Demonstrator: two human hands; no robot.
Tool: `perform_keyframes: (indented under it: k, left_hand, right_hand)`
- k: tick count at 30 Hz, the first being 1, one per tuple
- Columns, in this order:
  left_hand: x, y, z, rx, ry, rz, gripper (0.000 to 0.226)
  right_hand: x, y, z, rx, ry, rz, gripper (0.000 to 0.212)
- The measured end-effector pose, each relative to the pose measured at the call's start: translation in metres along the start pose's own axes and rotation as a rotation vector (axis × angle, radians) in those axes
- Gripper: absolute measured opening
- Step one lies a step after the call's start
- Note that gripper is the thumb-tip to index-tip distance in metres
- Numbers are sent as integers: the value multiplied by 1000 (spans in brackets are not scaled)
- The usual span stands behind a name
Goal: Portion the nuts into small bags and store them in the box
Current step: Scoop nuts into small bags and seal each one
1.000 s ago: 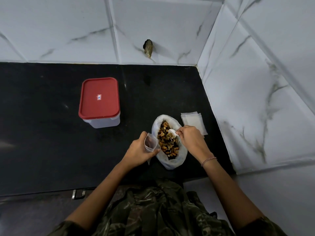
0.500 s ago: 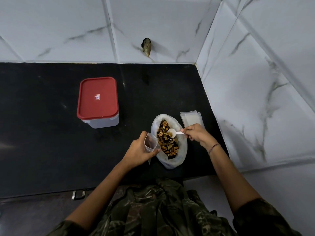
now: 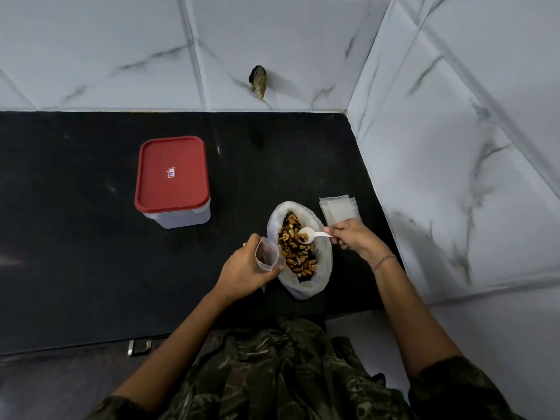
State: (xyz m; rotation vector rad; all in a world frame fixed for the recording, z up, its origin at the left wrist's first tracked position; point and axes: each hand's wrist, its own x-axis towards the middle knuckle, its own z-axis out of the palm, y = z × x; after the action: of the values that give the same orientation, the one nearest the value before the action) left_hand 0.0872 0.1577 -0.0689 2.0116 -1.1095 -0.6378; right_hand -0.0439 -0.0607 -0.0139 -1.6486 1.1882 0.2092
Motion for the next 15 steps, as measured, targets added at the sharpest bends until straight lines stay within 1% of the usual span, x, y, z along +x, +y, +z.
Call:
perform_keyframes:
  k: [1,3,6,8,12,15]
  left_hand:
    - [0,0,-1,62,35,-1,46]
    - [2,2,-3,114,97,5,48]
    - [7,4,-8,103,116,25,56]
    - [11,5,-11,81,111,29,55]
    - [16,9,-13,78,108,33,45]
    - [19,12,-14,93,117,43,44]
  right_hand:
    - [-2,5,-1,87,-5,1,19]
    - [-5,16,0,246,-7,8,14]
    - [-12,23,5,415,-6,26,11]
    - [-19,20,8,513,-9,11,10]
    - [-40,0,14,613,-31,-59,9]
    - [-56,-19,23,598,-66,-120,8]
